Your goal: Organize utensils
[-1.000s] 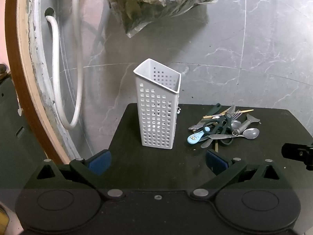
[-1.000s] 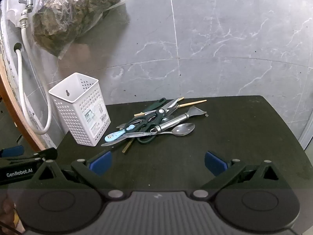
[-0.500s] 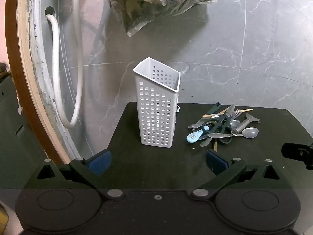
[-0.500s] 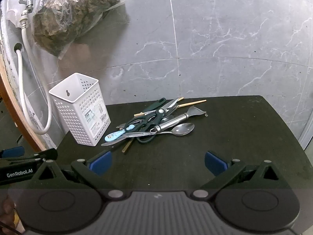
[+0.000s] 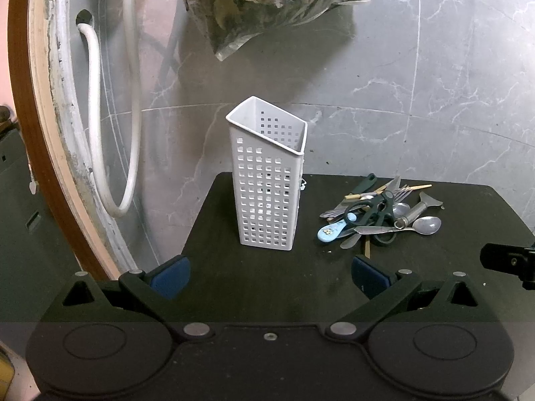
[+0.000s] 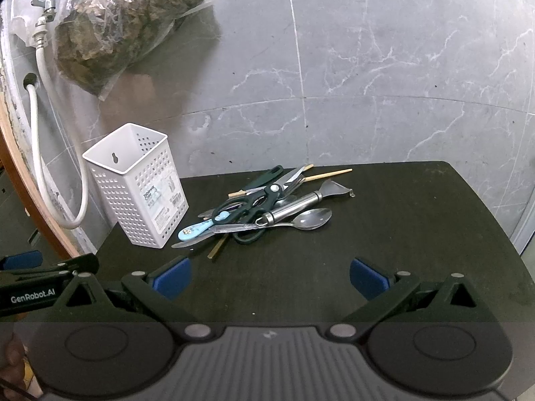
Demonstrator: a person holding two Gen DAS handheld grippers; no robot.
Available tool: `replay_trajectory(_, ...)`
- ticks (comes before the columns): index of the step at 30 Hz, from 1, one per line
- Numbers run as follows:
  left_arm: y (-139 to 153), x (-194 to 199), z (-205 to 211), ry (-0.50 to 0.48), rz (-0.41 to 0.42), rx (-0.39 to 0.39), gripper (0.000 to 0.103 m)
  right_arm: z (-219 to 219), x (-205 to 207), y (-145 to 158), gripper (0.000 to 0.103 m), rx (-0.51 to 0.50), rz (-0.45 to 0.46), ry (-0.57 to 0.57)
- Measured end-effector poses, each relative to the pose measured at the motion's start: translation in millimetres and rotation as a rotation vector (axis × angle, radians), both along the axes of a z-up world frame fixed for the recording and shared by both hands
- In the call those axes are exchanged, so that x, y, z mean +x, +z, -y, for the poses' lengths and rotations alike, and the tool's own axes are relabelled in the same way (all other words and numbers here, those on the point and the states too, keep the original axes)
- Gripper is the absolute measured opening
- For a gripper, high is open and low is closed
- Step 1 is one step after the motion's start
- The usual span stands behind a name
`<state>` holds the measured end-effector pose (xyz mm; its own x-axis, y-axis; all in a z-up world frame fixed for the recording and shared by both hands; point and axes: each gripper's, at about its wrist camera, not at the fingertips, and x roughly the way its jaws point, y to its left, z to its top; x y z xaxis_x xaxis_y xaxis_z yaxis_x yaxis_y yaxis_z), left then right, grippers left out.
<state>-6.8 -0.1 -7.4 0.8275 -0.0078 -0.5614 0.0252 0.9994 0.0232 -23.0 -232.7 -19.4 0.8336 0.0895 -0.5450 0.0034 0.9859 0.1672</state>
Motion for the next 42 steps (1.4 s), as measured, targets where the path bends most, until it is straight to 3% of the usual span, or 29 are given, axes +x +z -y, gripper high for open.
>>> replay_trajectory(42,-0.6,1.5,4.6,0.006,-0.019,0.002,0.102,8.7,4.8,-3.8,0.103,0.007,-0.011,0.009)
